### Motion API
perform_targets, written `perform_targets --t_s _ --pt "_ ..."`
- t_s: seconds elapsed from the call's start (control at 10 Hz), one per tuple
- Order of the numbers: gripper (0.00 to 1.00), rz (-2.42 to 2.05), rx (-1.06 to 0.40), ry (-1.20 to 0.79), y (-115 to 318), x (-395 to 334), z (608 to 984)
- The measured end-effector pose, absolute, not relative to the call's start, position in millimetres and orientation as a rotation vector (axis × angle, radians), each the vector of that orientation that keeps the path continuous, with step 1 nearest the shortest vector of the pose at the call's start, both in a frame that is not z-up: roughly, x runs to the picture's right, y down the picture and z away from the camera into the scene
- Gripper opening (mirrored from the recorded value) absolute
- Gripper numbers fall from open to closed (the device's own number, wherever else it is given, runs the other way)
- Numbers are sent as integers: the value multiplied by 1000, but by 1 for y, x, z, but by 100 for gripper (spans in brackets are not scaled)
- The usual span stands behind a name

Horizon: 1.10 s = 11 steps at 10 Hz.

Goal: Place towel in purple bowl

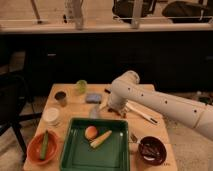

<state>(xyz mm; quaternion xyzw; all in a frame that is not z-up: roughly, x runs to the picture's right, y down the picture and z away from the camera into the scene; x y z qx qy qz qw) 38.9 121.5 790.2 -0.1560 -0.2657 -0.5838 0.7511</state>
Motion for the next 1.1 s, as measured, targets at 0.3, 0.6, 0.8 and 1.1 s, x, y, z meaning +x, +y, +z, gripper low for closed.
perform_targets --t_s 0.3,0.6,0.8,1.1 --pt "80 -1275 -341 -583 122 37 790" --pt "80 -1271 -320 -583 123 26 804" --pt "80 -1323 -336 -588 115 7 821" --pt "80 -1394 -367 -590 110 -18 840"
